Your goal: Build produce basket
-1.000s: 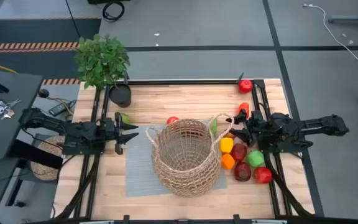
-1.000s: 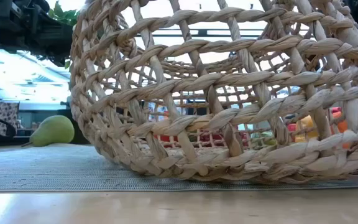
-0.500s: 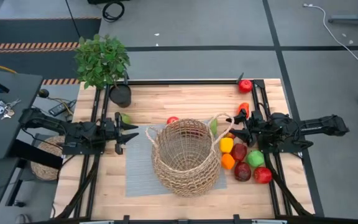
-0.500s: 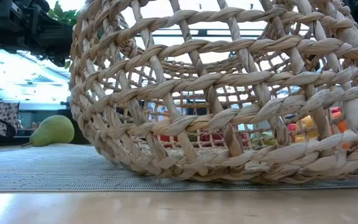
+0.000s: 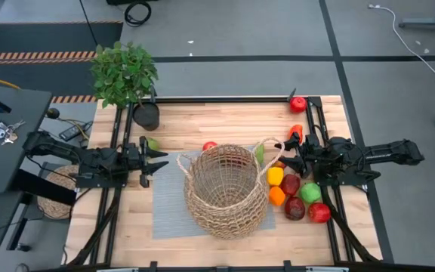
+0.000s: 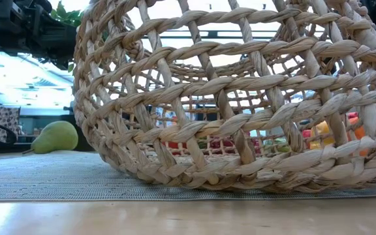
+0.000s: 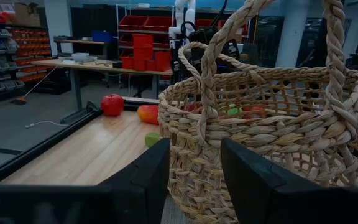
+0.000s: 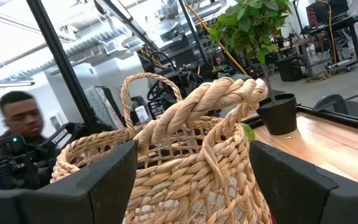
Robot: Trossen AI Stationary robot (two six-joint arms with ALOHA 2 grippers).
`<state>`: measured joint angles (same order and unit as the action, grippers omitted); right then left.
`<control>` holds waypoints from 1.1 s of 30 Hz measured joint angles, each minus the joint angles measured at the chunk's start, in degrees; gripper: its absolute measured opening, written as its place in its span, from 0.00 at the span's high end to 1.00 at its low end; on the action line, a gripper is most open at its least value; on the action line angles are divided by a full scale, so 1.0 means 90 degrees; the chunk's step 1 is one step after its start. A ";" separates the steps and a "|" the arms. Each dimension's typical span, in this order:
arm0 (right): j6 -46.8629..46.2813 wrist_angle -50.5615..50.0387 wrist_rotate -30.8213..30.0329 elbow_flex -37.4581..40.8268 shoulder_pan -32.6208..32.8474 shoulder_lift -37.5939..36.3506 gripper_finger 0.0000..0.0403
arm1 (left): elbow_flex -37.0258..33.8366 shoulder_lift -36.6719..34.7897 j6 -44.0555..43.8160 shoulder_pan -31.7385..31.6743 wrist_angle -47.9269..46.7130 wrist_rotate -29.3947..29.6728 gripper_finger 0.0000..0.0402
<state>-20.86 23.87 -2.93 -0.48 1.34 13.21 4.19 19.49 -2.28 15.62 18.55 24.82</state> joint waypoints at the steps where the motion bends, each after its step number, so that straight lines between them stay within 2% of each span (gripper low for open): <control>1: 0.0000 -0.0001 0.0002 -0.0001 0.0000 0.0002 0.22 | 0.0000 -0.0002 0.0000 -0.0002 -0.0002 -0.0002 0.62; 18: 0.0000 0.0001 0.0002 -0.0002 -0.0002 0.0002 0.22 | 0.0000 0.0000 -0.0026 -0.0001 0.0015 -0.0002 0.63; 27: 0.0001 0.0001 0.0000 -0.0001 -0.0002 0.0001 0.22 | 0.0002 -0.0001 -0.1153 -0.0007 0.0214 0.0000 0.62; 30: 0.0000 0.0001 0.0000 -0.0001 -0.0002 0.0000 0.22 | 0.0001 -0.0002 -0.1193 -0.0007 0.0029 0.0000 0.62; 33: 0.0000 0.0000 0.0000 0.0000 0.0000 0.0000 0.22 | 0.0000 0.0000 -0.1864 -0.0007 -0.0315 -0.0047 0.62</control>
<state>-20.86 23.88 -2.94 -0.47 1.34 13.21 4.19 19.49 -19.06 15.55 15.71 24.40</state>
